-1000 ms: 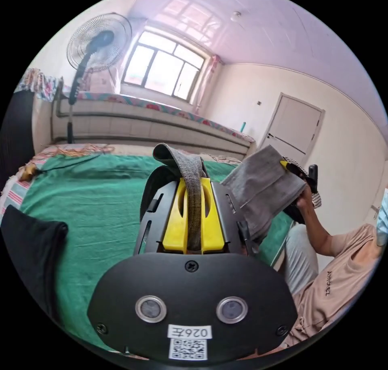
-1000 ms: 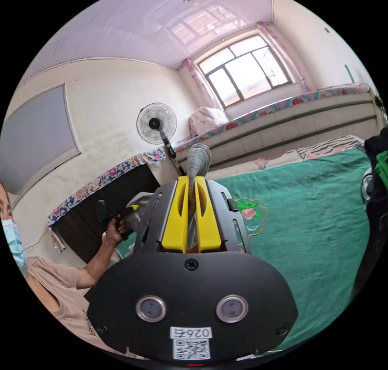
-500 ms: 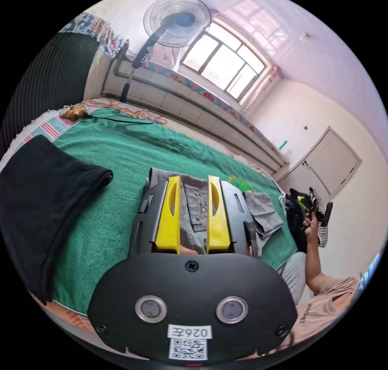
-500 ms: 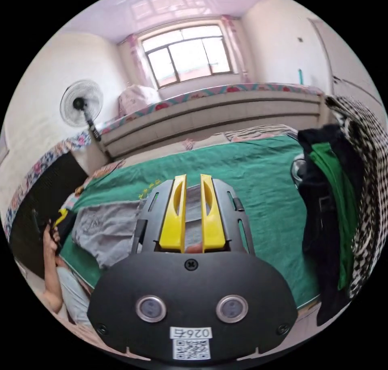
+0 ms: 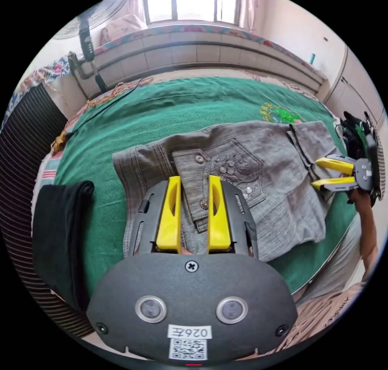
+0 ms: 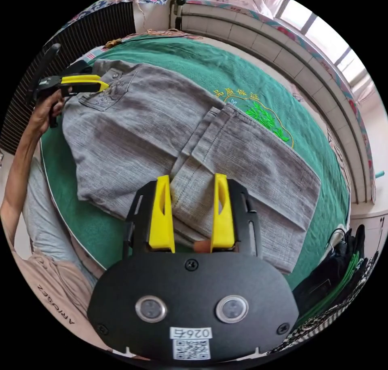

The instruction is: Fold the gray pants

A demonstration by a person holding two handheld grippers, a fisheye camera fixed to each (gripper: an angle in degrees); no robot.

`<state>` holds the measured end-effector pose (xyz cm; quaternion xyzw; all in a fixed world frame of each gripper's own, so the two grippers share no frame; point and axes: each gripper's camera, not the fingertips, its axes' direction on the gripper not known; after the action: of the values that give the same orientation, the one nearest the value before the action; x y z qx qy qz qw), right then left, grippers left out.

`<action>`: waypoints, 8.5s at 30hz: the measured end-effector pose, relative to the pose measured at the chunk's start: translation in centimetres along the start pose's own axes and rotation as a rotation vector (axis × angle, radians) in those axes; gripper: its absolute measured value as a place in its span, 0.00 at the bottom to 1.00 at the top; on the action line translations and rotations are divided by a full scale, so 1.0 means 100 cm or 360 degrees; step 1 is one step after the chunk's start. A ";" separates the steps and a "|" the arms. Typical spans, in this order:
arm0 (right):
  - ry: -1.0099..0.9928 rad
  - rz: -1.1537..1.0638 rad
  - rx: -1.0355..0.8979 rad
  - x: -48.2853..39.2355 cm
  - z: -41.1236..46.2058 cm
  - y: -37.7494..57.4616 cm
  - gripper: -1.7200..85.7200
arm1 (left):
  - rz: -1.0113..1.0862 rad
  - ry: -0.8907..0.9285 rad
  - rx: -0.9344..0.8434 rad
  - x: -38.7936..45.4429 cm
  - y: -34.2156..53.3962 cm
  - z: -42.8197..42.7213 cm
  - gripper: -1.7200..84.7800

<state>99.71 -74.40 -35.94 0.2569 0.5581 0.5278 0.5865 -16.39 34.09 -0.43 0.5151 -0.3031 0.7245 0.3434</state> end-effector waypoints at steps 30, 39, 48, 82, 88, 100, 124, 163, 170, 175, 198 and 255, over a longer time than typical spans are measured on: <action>0.0476 0.1005 0.0920 0.283 -0.170 0.174 0.05 | -0.0184 0.0818 0.0578 -0.078 0.068 -0.051 0.08; 0.0367 0.0506 0.0444 0.261 -0.068 0.108 0.09 | -0.0051 0.0854 0.0642 -0.079 0.080 -0.067 0.08; -0.0267 0.0858 0.0548 0.349 -0.026 0.174 0.16 | 0.0273 0.0972 0.0767 -0.072 0.101 -0.105 0.08; 0.0276 0.0316 0.0499 0.271 0.061 0.309 0.01 | 0.0652 0.1445 0.1115 -0.109 0.154 -0.134 0.02; 0.0191 0.0184 0.0727 0.256 0.046 0.373 0.11 | 0.0562 0.1554 0.1177 -0.116 0.158 -0.124 0.02; 0.0409 -0.0240 0.0290 0.186 0.143 0.383 0.02 | 0.0959 0.1393 0.0951 -0.065 0.164 -0.148 0.02; 0.0393 -0.0859 -0.0642 -0.065 0.027 0.629 0.01 | 0.0089 0.1167 0.0547 -0.203 0.211 -0.071 0.05; 0.0082 0.0148 -0.0347 0.028 -0.168 0.325 0.01 | -0.0541 0.1180 0.0055 -0.261 0.149 0.163 0.15; -0.0403 0.0661 0.0034 0.095 -0.238 0.335 0.01 | -0.0266 0.1125 -0.0014 -0.239 0.094 0.145 0.08; -0.0609 0.0783 0.0066 0.109 -0.276 0.295 0.01 | -0.0365 0.0935 0.0122 -0.303 0.080 0.099 0.08; 0.0027 0.1387 0.0273 0.435 -0.295 0.071 0.08 | -0.0513 0.0374 -0.0017 -0.353 0.061 0.125 0.08; 0.0422 0.0942 -0.0126 0.109 -0.058 0.147 0.01 | -0.0427 -0.0049 -0.0048 -0.204 0.013 0.019 0.01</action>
<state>87.53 -61.66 -28.45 0.3141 0.5098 0.7255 0.3392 -11.68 28.05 -19.52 0.5569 -0.2475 0.6594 0.4403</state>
